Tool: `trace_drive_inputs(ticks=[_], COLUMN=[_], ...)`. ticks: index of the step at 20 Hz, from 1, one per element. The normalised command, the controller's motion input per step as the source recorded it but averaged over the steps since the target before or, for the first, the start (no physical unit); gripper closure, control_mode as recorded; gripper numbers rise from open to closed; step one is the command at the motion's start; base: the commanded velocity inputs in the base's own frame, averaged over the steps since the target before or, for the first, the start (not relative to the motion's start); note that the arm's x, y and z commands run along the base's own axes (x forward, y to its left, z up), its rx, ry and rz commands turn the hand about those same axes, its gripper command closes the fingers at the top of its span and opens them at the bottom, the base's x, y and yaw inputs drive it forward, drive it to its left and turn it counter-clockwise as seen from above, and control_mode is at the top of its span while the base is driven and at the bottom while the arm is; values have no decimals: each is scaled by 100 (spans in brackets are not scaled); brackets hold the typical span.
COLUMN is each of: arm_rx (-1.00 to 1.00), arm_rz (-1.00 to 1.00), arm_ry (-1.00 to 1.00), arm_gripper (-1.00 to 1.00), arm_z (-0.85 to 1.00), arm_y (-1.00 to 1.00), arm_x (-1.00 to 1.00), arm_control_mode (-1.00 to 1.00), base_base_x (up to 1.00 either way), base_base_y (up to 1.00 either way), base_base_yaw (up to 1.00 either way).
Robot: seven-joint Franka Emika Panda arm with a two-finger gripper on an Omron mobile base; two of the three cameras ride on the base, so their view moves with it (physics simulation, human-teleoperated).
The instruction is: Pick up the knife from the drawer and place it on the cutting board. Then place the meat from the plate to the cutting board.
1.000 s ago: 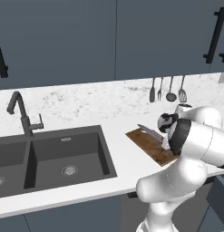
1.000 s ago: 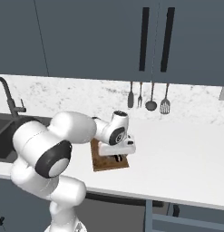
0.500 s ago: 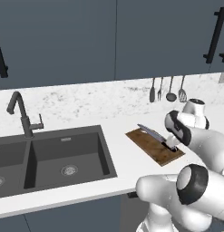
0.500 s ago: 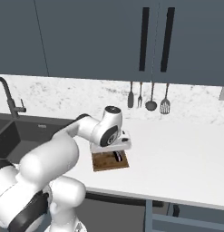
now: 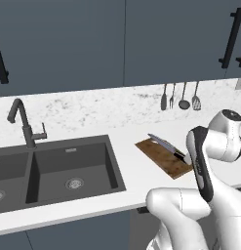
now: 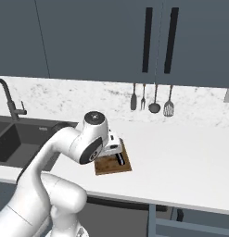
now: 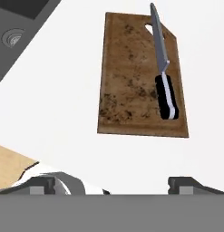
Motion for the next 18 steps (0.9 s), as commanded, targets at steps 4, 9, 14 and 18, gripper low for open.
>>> trace_drive_inputs(ticks=[4, 9, 14, 18], arm_rx=[0, 4, 16, 13], arm_rz=[0, -11, -16, -11], arm_ry=[-2, 0, -1, -17], arm_gripper=[-100, -100, -100, -100], arm_z=[82, 74, 36, 33], arm_y=[23, 26, 30, 49], arm_x=[-33, -34, -24, -20], arm_control_mode=[-100, -100, -100, -100], base_base_x=[0, 0, 0, 0], base_base_y=[0, 0, 0, 0], base_base_yaw=[0, 0, 0, 0])
